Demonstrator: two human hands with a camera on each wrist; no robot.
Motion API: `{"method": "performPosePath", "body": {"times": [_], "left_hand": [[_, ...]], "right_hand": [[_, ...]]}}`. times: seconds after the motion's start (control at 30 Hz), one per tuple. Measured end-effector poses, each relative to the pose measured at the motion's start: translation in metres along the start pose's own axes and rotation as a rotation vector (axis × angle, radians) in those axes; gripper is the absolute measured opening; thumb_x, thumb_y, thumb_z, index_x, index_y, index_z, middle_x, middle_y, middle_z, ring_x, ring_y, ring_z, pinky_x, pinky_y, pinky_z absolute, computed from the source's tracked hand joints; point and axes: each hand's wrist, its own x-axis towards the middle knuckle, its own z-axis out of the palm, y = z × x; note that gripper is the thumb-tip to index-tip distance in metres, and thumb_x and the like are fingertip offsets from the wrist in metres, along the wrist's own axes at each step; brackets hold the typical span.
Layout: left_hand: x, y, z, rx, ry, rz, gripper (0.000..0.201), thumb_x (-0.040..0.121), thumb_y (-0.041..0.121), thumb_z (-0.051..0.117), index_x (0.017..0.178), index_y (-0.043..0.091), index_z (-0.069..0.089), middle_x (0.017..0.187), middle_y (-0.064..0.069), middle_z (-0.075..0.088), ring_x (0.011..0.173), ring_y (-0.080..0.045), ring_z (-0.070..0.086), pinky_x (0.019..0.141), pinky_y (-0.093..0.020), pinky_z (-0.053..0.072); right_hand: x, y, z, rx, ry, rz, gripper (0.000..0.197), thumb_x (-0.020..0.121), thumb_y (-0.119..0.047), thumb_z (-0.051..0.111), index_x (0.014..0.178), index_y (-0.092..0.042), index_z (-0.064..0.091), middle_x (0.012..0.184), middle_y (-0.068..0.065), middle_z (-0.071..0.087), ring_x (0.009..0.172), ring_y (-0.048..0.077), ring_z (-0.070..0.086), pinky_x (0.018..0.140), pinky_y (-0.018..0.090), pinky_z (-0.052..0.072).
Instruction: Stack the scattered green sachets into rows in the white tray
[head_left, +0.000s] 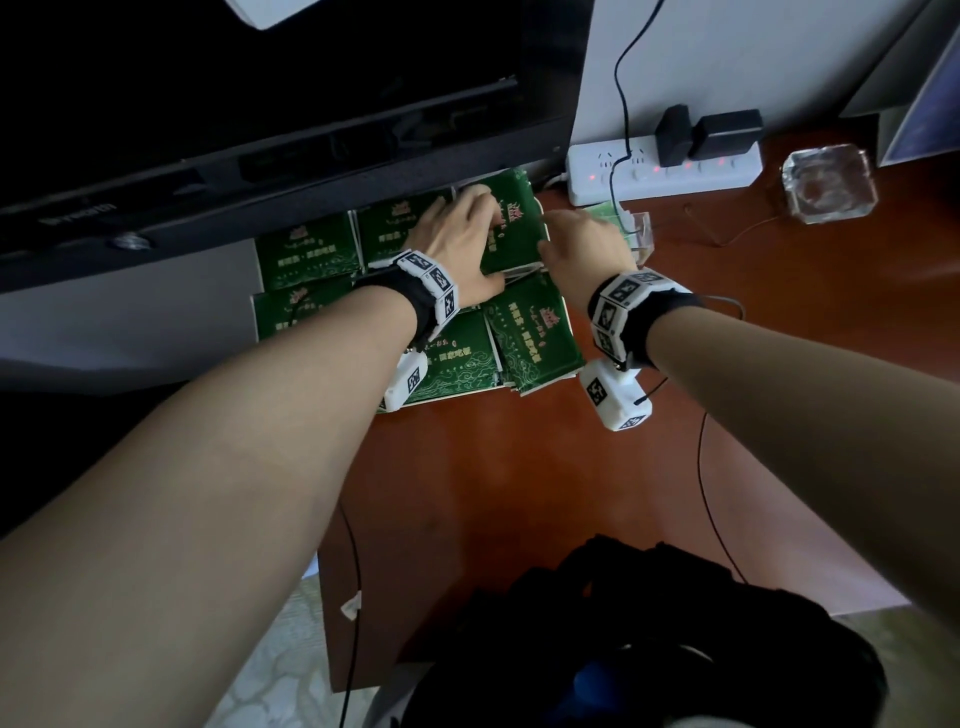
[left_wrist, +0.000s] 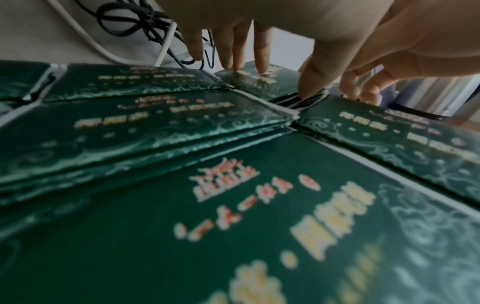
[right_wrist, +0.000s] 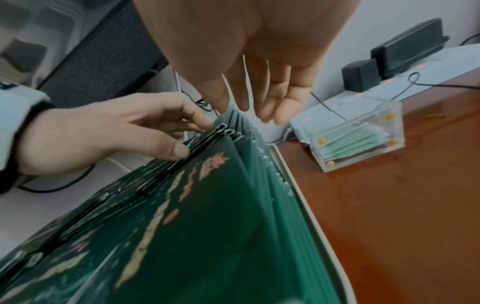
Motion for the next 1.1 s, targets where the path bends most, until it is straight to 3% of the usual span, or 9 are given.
{"method": "performPosePath", "body": {"times": [0.13,0.2,0.3,0.4,0.5,0.7,0.93,1.1], "left_hand": [[-0.021,0.01,-0.001,-0.024,0.071,-0.008,0.061,0.078,0.044,0.069,0.125,0.012,0.047,0.146,-0.006,0.039,0.127,-0.029,0.047,0.114,-0.044,0.029],[-0.036,0.019,0.004,0.01,0.077,-0.004,0.075,0.079,0.058,0.064,0.133,0.011,0.044,0.153,-0.009,0.032,0.134,-0.029,0.041,0.117,-0.047,0.026],[-0.062,0.038,0.018,0.112,-0.006,0.01,0.108,0.072,0.08,0.055,0.149,0.01,0.026,0.163,-0.01,0.011,0.147,-0.027,0.022,0.121,-0.05,0.015],[-0.08,0.052,0.037,0.23,-0.133,0.018,0.131,0.063,0.088,0.053,0.157,0.011,0.003,0.164,-0.008,-0.01,0.152,-0.022,-0.001,0.123,-0.049,0.004],[-0.084,0.058,0.045,0.272,-0.19,-0.017,0.134,0.066,0.081,0.062,0.156,0.009,-0.006,0.163,-0.01,-0.016,0.151,-0.024,-0.007,0.122,-0.048,-0.002],[-0.079,0.058,0.04,0.269,-0.237,-0.024,0.123,0.076,0.059,0.072,0.156,0.008,-0.007,0.164,-0.011,-0.013,0.152,-0.026,-0.003,0.123,-0.047,0.003],[-0.077,0.062,0.043,0.284,-0.22,-0.031,0.129,0.07,0.07,0.069,0.156,0.009,-0.005,0.163,-0.013,-0.014,0.152,-0.027,-0.002,0.123,-0.048,0.006],[-0.07,0.064,0.043,0.297,-0.227,-0.04,0.132,0.07,0.071,0.069,0.155,0.007,-0.008,0.162,-0.014,-0.017,0.152,-0.027,-0.003,0.123,-0.048,0.007]], "right_hand": [[-0.014,0.013,-0.005,0.058,-0.005,0.081,0.032,0.094,-0.015,0.046,0.121,-0.007,0.061,0.118,0.017,0.064,0.109,0.035,0.059,0.091,0.041,0.05],[-0.023,0.019,-0.005,0.073,-0.036,0.148,0.033,0.095,-0.014,0.047,0.124,-0.006,0.06,0.118,0.02,0.065,0.111,0.037,0.058,0.09,0.038,0.048],[-0.037,0.025,-0.001,0.097,-0.097,0.242,0.031,0.095,-0.016,0.049,0.121,-0.005,0.062,0.12,0.023,0.063,0.111,0.04,0.057,0.087,0.036,0.046],[-0.051,0.028,0.007,0.118,-0.155,0.279,0.027,0.094,-0.016,0.047,0.11,-0.002,0.064,0.113,0.024,0.064,0.096,0.039,0.059,0.073,0.031,0.041],[-0.063,0.026,0.017,0.124,-0.214,0.268,0.03,0.096,-0.022,0.046,0.107,-0.004,0.067,0.105,0.019,0.066,0.081,0.031,0.055,0.07,0.029,0.043],[-0.076,0.021,0.025,0.104,-0.232,0.233,0.03,0.1,-0.022,0.044,0.108,-0.003,0.066,0.091,0.014,0.058,0.079,0.031,0.054,0.069,0.03,0.043],[-0.07,0.022,0.018,0.255,-0.221,0.236,0.035,0.101,-0.028,0.041,0.115,-0.005,0.064,0.103,0.016,0.064,0.091,0.033,0.06,0.075,0.035,0.05],[-0.062,0.017,0.022,0.296,-0.251,0.223,0.036,0.101,-0.035,0.045,0.115,-0.006,0.061,0.107,0.015,0.063,0.094,0.031,0.059,0.074,0.031,0.045]]}}
